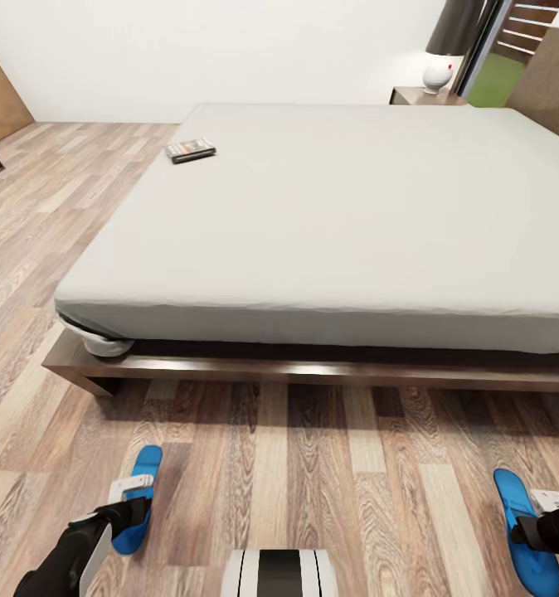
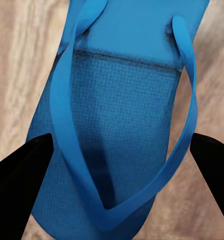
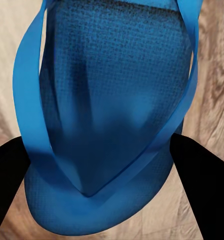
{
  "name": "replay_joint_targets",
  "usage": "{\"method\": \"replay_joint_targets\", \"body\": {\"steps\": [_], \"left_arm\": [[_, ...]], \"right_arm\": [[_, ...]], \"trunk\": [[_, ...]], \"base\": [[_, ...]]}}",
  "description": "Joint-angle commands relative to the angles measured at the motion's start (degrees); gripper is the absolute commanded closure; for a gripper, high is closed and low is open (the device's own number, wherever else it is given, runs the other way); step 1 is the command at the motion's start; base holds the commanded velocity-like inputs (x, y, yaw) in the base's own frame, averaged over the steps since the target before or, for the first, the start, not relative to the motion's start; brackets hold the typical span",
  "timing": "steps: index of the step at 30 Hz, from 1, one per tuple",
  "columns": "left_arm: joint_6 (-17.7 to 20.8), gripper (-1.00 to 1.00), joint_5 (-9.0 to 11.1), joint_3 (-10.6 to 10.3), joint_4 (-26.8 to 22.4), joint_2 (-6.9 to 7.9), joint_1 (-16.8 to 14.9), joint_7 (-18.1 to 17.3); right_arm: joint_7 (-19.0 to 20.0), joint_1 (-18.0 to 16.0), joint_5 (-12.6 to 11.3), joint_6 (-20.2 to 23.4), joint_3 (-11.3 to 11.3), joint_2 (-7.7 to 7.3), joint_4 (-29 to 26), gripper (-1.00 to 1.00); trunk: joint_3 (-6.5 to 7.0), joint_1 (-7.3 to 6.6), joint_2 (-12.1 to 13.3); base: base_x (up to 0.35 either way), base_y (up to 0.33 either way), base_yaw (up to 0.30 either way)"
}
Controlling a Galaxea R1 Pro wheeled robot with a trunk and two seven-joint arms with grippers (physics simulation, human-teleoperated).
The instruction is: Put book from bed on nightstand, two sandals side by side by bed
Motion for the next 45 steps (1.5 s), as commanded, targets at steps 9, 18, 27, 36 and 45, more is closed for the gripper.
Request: {"method": "replay_joint_targets", "body": {"steps": [9, 18, 27, 36, 45], "left_arm": [[-0.4, 1.00, -0.2, 0.3, -0.1, -0.04, 0.0, -0.4], [-0.5, 1.00, -0.2, 0.3, -0.1, -0.04, 0.0, -0.4], [-0.5, 1.00, -0.2, 0.3, -0.1, -0.04, 0.0, -0.4], [-0.5, 1.00, -0.2, 0.2, -0.1, -0.05, 0.0, -0.5], [-0.5, 1.00, -0.2, 0.2, -0.1, -0.13, 0.0, -0.5]], "right_arm": [[0.5, 0.0, 0.6, 0.2, -0.2, 0.03, -0.1, 1.00], [0.5, -0.1, 0.6, 0.2, -0.2, 0.03, -0.1, 1.00], [0.5, 0.0, 0.6, 0.2, -0.2, 0.03, -0.1, 1.00], [0.5, 0.0, 0.6, 0.2, -0.2, 0.03, -0.1, 1.00], [0.5, 0.0, 0.6, 0.2, -0.2, 0.03, -0.1, 1.00]], "trunk": [[-0.04, -0.01, 0.0], [-0.04, -0.01, 0.0], [-0.04, -0.01, 0.0], [-0.70, 0.07, -0.1], [-2.70, 0.30, -0.2]], "base": [[0.159, 0.058, 0.000], [0.081, 0.030, 0.000], [0.112, 0.054, 0.000], [0.004, 0.002, 0.000], [0.000, 0.000, 0.000]]}}
